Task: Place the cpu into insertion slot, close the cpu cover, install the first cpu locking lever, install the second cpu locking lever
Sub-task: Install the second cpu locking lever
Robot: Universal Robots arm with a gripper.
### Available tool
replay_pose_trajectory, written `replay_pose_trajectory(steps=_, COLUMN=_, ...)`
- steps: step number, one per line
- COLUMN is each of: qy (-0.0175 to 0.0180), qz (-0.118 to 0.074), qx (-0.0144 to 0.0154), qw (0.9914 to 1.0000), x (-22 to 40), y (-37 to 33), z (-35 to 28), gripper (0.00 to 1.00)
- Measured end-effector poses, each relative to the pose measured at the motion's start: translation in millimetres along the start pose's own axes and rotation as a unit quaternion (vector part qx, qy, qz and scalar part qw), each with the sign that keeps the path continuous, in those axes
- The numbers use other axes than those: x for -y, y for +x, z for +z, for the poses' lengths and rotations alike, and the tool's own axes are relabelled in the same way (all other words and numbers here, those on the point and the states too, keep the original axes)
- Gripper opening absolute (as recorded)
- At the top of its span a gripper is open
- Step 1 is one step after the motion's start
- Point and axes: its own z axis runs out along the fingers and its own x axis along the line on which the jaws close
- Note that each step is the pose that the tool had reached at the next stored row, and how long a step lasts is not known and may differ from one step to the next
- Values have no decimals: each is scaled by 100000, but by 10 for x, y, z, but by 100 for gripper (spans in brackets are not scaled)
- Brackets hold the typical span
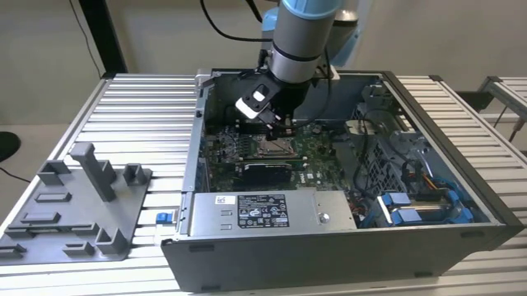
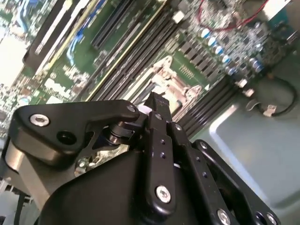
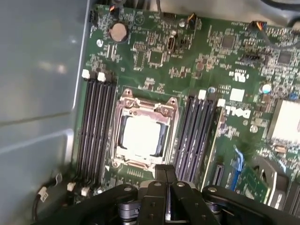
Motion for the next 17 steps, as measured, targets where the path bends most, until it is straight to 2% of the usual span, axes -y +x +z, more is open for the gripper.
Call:
replay_pose_trajectory(steps=3, qy=-32, qz=96, qx=-12, qw=100000, x=56, y=7, z=18, gripper=0)
replay_pose_trajectory(steps=9, qy=-139, qz=510, qx=-13, qw=99999, x=135, y=2, z=123, gripper=0)
replay_pose_trajectory(steps=14, qy=-203, qz=811, qx=-36, qw=99997, x=206, y=6, z=176, gripper=0)
replay_pose_trajectory(steps=17, qy=-220, qz=950, qx=-75, qw=99995, x=215, y=2, z=208, gripper=0)
